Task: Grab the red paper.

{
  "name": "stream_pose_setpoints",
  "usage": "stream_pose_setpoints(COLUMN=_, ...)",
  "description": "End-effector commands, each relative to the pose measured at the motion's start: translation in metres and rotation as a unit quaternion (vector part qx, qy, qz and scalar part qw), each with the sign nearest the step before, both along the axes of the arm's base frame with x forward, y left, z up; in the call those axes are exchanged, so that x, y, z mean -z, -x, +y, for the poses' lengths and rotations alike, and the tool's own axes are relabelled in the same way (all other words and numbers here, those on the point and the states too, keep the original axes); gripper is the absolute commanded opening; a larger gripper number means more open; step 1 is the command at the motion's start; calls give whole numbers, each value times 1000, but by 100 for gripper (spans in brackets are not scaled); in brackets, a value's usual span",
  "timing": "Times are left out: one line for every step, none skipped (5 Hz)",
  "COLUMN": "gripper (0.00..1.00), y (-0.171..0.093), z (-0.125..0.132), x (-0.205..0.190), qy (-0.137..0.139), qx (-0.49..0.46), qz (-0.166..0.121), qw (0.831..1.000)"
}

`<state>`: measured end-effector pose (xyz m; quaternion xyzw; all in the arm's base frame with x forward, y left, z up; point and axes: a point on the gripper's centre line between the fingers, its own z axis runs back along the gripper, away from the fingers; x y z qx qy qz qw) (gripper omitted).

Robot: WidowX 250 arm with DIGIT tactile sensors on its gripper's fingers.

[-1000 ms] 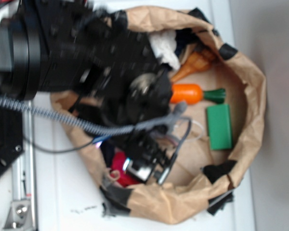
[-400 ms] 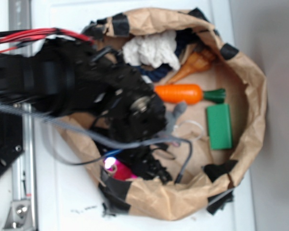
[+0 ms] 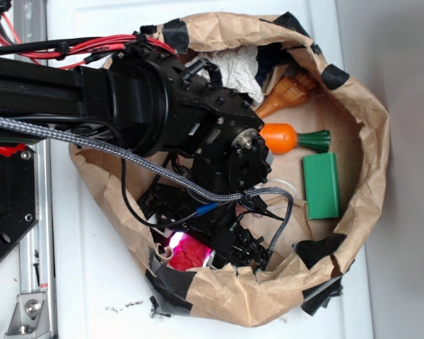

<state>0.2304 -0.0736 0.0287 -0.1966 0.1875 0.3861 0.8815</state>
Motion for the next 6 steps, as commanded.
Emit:
stream_pose_setpoints(gripper=0, y=-17, z=25, x=-52, qy=-63, qx=28, qz=-73, qw=995)
stream_pose_setpoints(gripper=0, y=-26, z=58, x=-96, qy=-134, qx=72, qz=-152, qw=977)
stream_pose_setpoints(gripper=0, y=-34, z=89, x=-124, qy=-175, qx=98, qz=-203, qw=958)
stream_pose_setpoints(gripper=0, y=-41, z=101, x=-132, qy=-184, qx=140, qz=-211, qw=950)
stream_pose_setpoints(gripper=0, y=-38, z=94, x=-131, qy=-189, qx=197, qz=-237, qw=932)
stream_pose_setpoints(gripper=0, y=-27, z=84, x=-126, qy=-213, qx=257, qz=-260, qw=906)
